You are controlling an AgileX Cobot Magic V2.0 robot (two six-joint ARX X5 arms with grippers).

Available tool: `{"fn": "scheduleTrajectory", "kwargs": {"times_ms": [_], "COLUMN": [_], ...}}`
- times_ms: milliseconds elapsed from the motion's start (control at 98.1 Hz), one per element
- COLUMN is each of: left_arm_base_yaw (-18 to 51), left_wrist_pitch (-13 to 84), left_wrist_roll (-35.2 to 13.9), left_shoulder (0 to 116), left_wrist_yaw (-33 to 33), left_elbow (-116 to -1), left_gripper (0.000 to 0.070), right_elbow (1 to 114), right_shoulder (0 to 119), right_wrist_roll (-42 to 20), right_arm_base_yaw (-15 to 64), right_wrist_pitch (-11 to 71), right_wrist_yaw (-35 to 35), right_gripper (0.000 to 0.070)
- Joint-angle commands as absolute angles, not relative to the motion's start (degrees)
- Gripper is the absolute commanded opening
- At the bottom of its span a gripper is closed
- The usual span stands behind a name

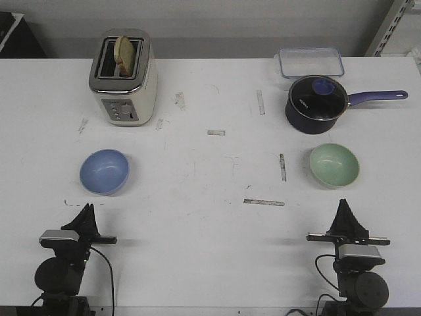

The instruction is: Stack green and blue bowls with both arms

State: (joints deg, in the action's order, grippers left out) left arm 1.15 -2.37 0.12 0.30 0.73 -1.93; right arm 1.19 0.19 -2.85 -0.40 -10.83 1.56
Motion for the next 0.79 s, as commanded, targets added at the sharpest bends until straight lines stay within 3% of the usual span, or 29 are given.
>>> {"fn": "scheduleTrajectory", "kwargs": {"times_ms": [0, 245, 489, 540, 662, 785], "left_arm_base_yaw": [1.1, 1.1, 1.1, 1.1, 1.1, 1.1], "left_wrist_pitch": [-3.1, -3.0, -3.0, -3.0, -2.9, -2.9], "left_wrist_roll": [0.4, 0.4, 0.4, 0.4, 0.4, 0.4], "left_shoulder": [0.2, 0.2, 0.2, 0.2, 0.2, 0.2], "left_wrist_yaw": [0.6, 0.6, 0.6, 0.6, 0.6, 0.6], "left_elbow": [-0.7, -0.7, -0.7, -0.7, -0.7, -0.7], "left_gripper": [0.0001, 0.0001, 0.0001, 0.0001, 0.0001, 0.0001], "right_elbow": [4.3, 25.6, 52.7, 57.7, 67.2, 71.5], "right_shoulder": [0.3, 12.7, 36.5, 41.3, 52.2, 60.2], "right_wrist_roll": [-2.1, 0.4, 0.4, 0.5, 1.8, 4.9], "right_arm_base_yaw": [-0.4, -0.4, -0.5, -0.8, -3.2, -7.3], "right_wrist_pitch": [-13.0, -3.2, 19.8, 24.8, 33.6, 37.1], "right_wrist_yaw": [2.3, 3.5, 3.5, 3.4, 3.1, 0.5], "right_gripper": [0.0, 0.0, 0.0013, 0.0055, 0.0276, 0.0371]}}
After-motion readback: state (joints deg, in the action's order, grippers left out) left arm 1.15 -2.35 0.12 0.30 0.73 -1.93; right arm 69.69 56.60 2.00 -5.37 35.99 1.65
